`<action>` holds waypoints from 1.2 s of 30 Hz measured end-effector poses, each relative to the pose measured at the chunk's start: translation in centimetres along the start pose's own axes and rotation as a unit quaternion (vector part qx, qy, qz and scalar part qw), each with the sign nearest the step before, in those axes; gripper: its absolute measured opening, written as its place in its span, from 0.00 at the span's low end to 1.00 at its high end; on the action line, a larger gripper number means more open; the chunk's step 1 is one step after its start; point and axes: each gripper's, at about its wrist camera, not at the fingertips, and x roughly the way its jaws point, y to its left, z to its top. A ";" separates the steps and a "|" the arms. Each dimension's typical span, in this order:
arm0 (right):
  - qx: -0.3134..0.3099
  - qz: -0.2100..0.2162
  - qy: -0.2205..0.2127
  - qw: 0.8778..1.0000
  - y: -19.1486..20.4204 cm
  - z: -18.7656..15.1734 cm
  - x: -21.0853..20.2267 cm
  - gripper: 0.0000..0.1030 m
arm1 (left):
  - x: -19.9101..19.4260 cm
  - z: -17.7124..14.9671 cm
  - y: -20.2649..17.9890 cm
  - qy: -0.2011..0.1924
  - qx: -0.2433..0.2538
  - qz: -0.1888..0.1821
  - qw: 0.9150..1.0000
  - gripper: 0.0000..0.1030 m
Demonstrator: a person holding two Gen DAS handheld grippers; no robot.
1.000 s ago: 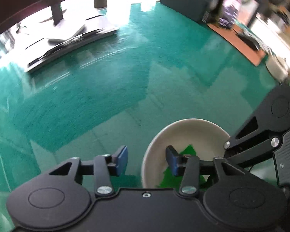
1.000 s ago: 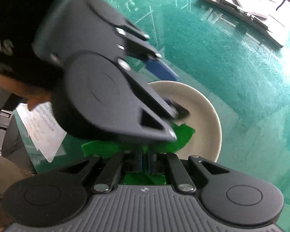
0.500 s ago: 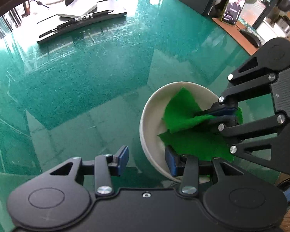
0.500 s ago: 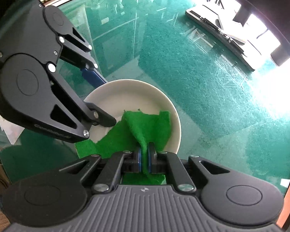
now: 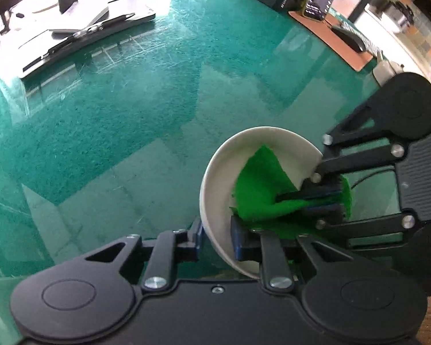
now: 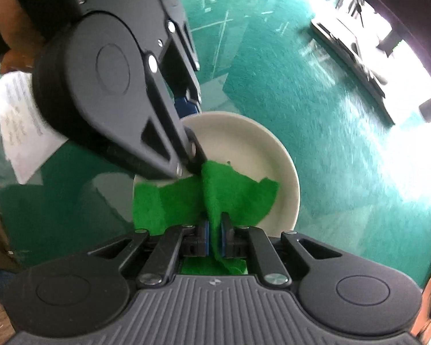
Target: Clean bowl
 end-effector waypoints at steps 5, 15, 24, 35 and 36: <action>-0.045 -0.042 -0.032 0.998 0.1 0.8 0.3 0.04 | 0.0 -0.4 -0.2 -0.007 0.001 0.006 1.000 0.21; -0.028 0.017 0.019 0.999 -0.2 -1.5 -1.3 0.09 | -0.1 -0.4 -0.1 -0.011 0.009 0.014 1.000 0.30; 0.063 0.117 0.013 0.991 -2.5 -1.5 -1.6 0.04 | 0.0 -0.3 -0.7 -0.013 0.020 0.012 1.000 0.30; 0.097 0.020 -0.008 0.995 -2.8 -2.8 -3.3 0.06 | -0.6 -1.8 0.5 -0.046 -0.060 0.035 0.997 0.54; 0.111 0.025 -0.013 0.993 -3.1 -3.2 -3.7 0.11 | -0.8 -2.2 0.6 -0.052 -0.076 0.032 0.995 0.64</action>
